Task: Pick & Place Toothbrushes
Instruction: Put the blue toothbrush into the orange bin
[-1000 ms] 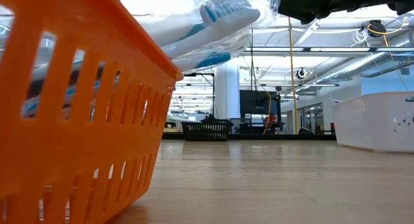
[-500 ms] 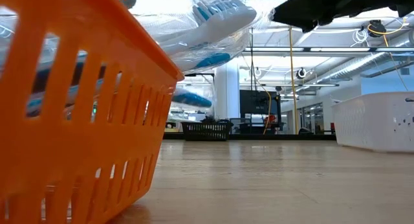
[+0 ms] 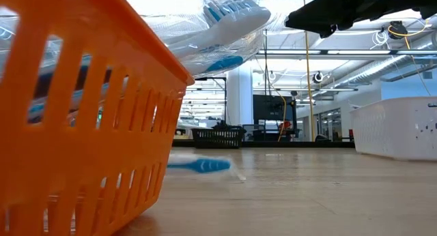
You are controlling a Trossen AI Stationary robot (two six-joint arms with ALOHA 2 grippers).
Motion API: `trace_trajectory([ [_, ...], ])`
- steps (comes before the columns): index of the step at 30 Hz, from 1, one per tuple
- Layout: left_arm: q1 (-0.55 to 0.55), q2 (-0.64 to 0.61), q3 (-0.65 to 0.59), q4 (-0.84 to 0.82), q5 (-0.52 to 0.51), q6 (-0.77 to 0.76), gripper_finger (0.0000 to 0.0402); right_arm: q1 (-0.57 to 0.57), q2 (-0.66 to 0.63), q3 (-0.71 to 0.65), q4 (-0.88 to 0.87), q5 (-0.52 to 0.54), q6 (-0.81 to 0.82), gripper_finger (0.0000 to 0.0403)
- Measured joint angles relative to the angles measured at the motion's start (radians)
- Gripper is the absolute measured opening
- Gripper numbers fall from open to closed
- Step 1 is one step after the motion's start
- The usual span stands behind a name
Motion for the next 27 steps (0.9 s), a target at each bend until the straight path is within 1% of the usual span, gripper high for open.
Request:
trace_trajectory([
  [9,0.036,0.019,0.000,-0.043,0.001,0.022,0.0225,0.000,0.000,0.000,0.000,0.000,0.000,0.0111],
  [14,0.042,0.089,-0.001,-0.075,0.003,0.023,0.0225,0.000,0.000,0.000,-0.010,0.000,0.000,0.0111],
  [20,0.051,0.179,0.000,-0.045,0.072,-0.008,0.0225,0.000,0.000,0.000,-0.017,0.000,-0.001,0.0112],
  [27,0.053,0.251,0.000,-0.052,0.074,-0.008,0.0225,0.000,0.000,0.000,-0.018,0.000,0.000,0.0112],
])
